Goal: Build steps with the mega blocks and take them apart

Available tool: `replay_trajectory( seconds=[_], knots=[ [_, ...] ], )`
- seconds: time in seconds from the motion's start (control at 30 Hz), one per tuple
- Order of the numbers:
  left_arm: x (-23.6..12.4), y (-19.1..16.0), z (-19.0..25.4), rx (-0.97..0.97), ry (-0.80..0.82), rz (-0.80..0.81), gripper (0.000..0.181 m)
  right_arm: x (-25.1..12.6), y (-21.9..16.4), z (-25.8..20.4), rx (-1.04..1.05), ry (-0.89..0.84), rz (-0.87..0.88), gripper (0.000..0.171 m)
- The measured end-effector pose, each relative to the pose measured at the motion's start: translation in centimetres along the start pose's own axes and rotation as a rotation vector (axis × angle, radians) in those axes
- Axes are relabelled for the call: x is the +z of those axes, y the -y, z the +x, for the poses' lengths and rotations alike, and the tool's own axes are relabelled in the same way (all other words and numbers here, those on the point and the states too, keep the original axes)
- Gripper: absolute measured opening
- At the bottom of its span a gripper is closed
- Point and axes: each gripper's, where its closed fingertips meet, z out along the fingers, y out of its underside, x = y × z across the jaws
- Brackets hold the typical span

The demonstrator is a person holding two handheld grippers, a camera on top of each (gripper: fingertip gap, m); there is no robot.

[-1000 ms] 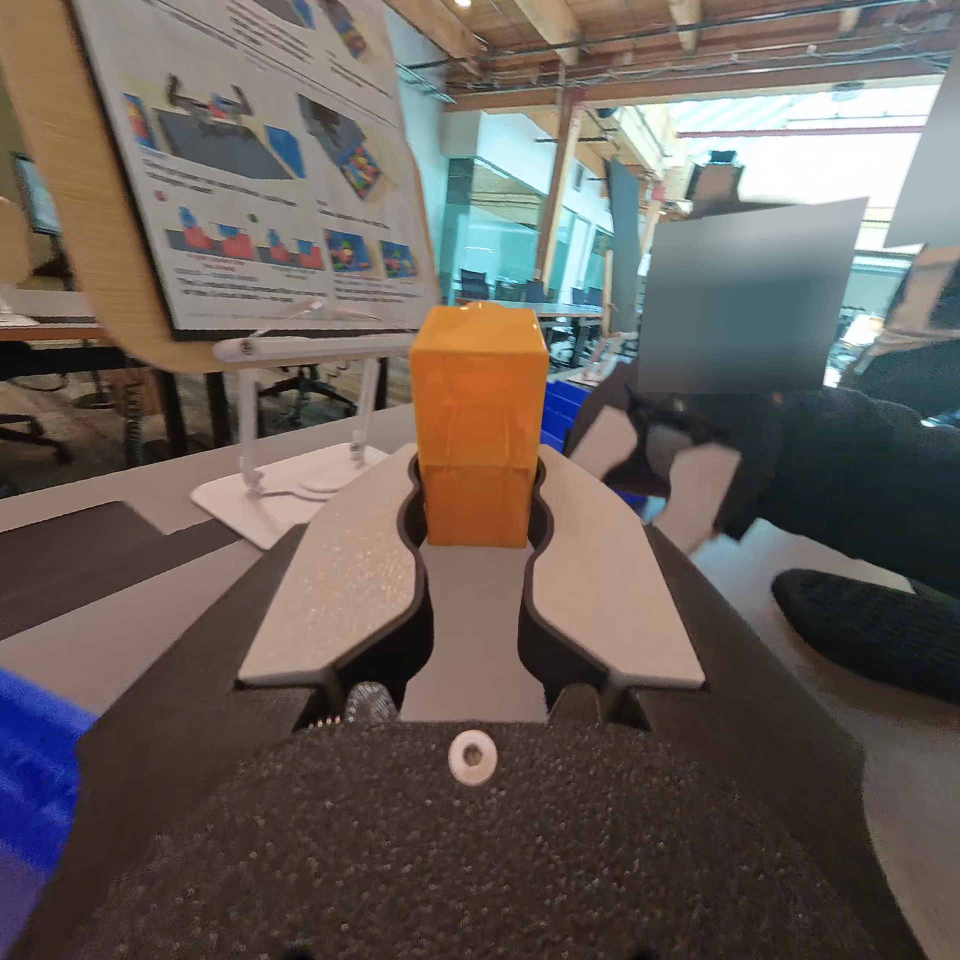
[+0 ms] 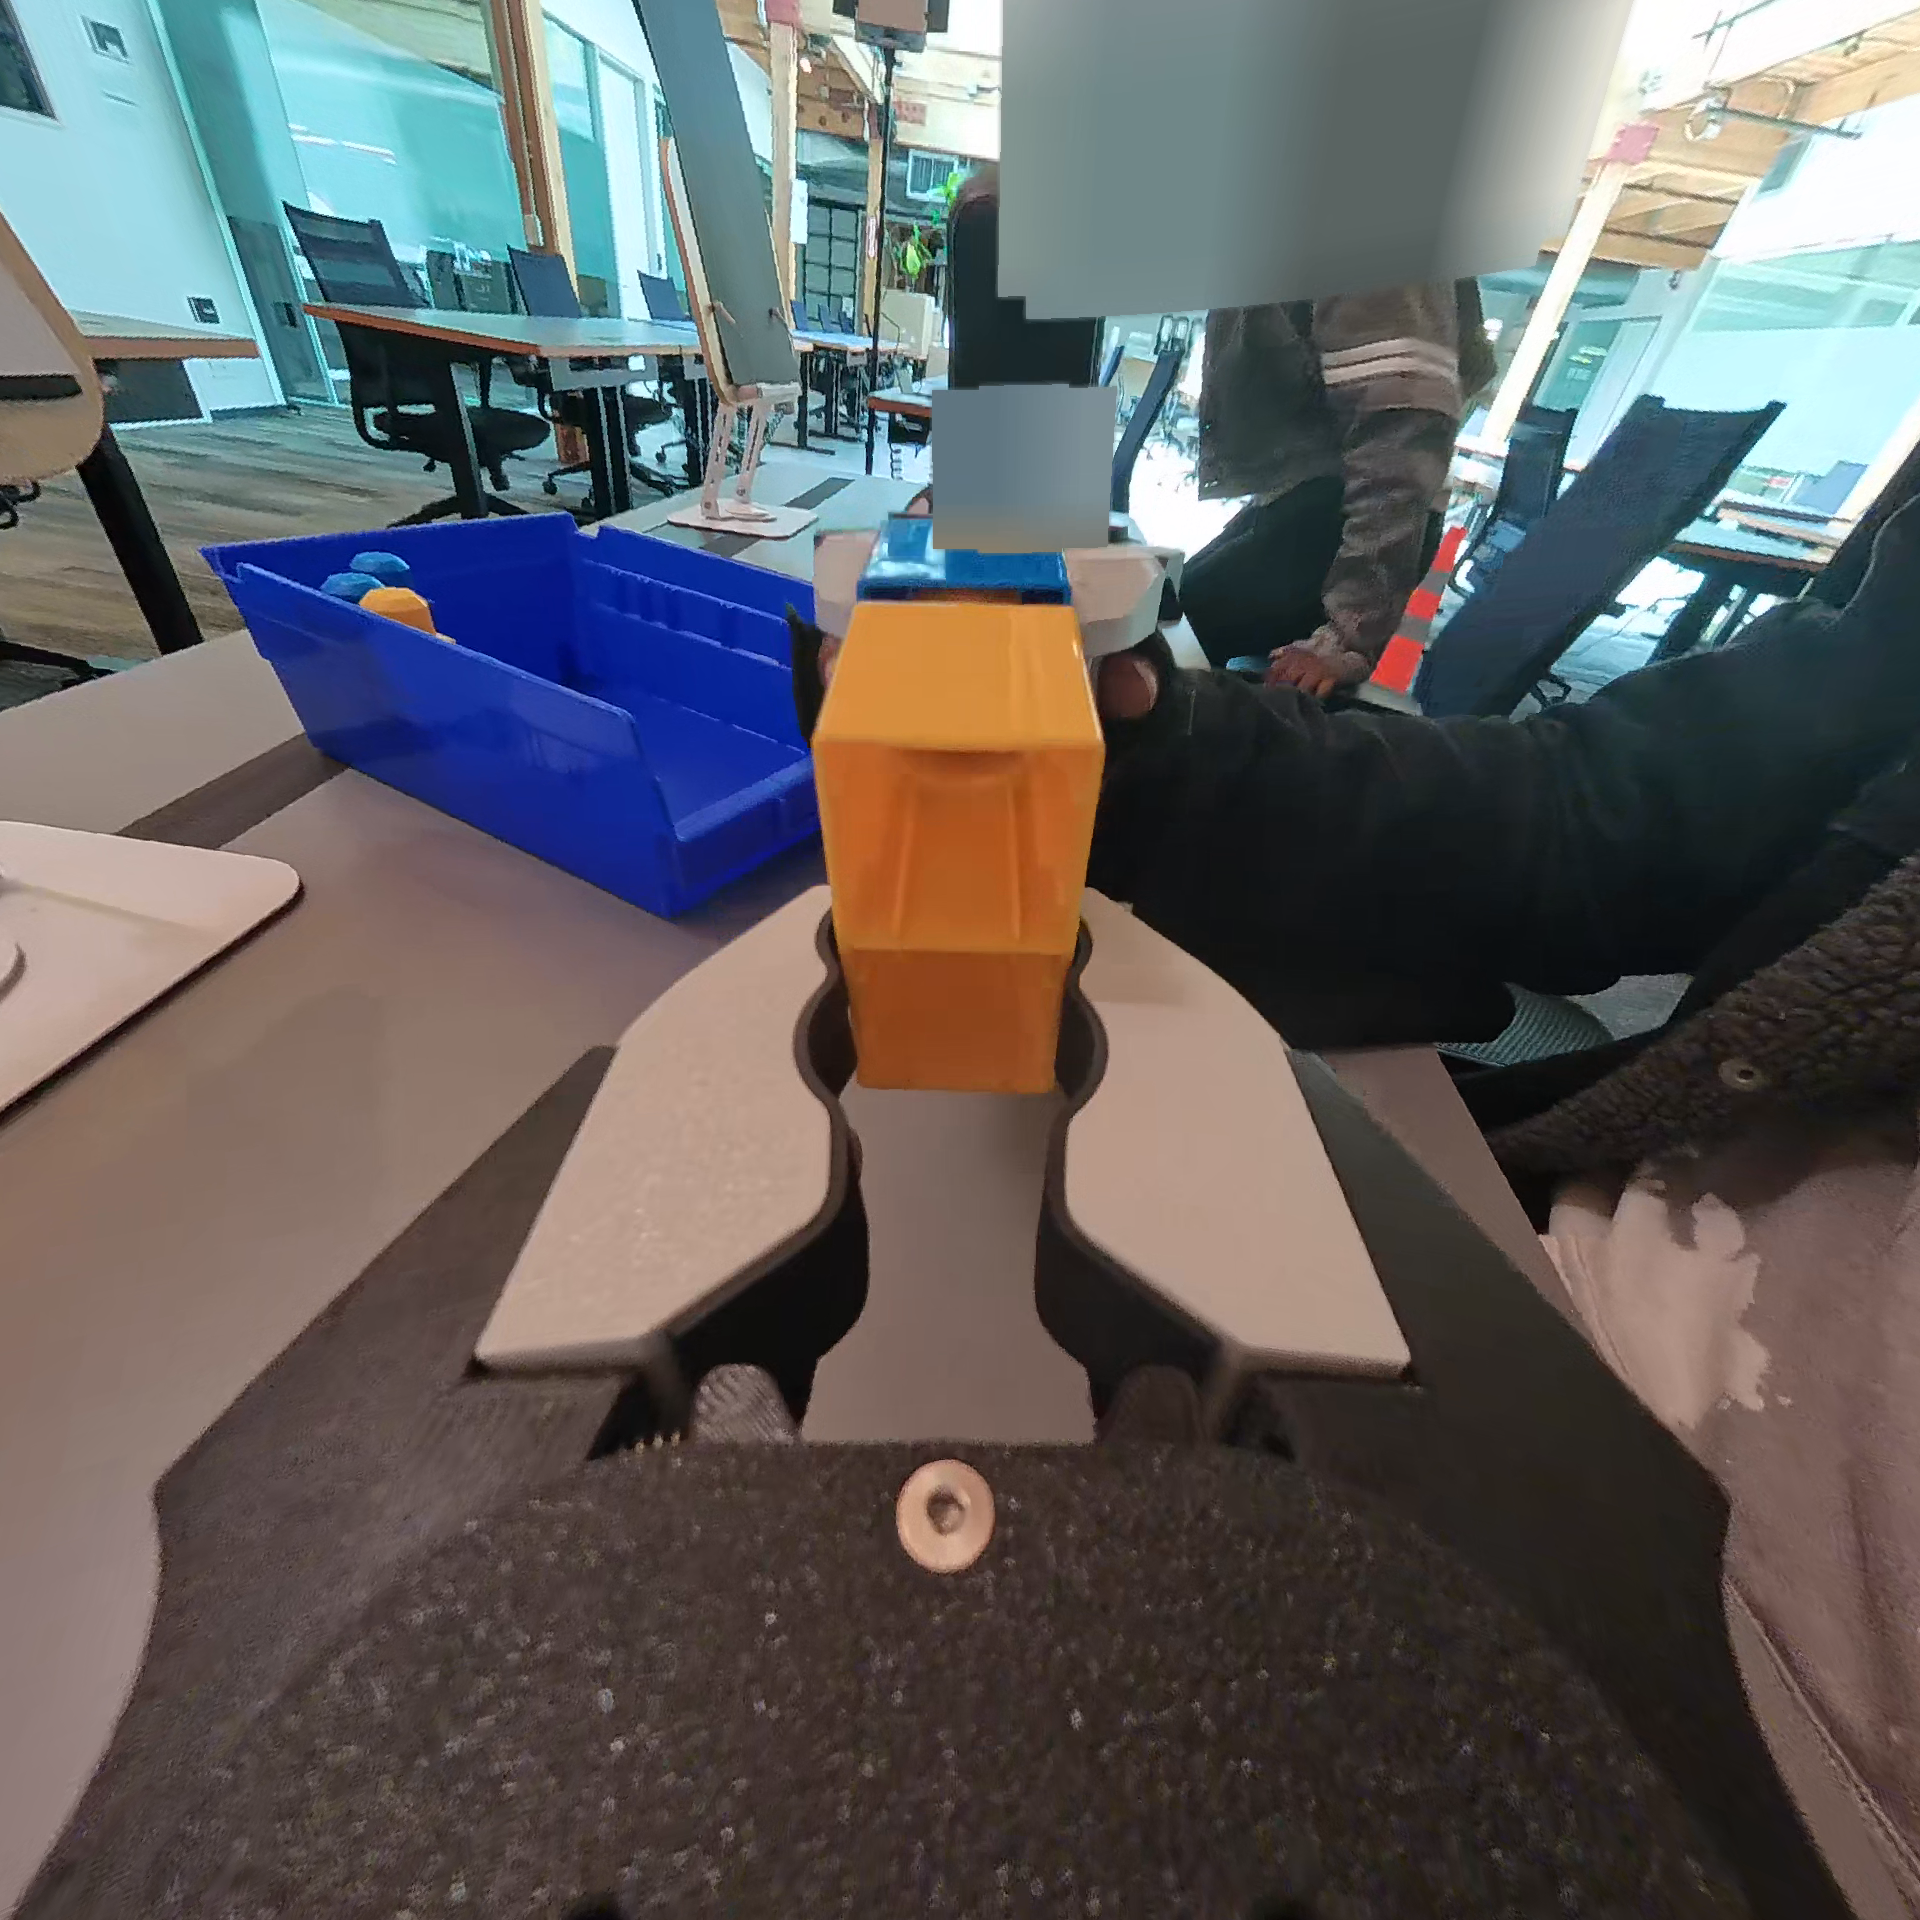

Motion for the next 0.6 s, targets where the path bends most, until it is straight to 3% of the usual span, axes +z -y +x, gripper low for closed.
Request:
replay_trajectory(
  seconds=[0.3, 0.6],
  knots=[
    [0.2, -3.9, 0.2, 0.062, -0.011, -0.266, 0.036, -0.8, -4.7, -0.5, -0.065, 0.02, -0.371, 0.033],
    [-0.3, -6.9, -0.2, 0.15, 0.027, -0.458, 0.036, -1.1, -8.2, -0.6, -0.049, 0.041, -0.525, 0.033]
  ],
)
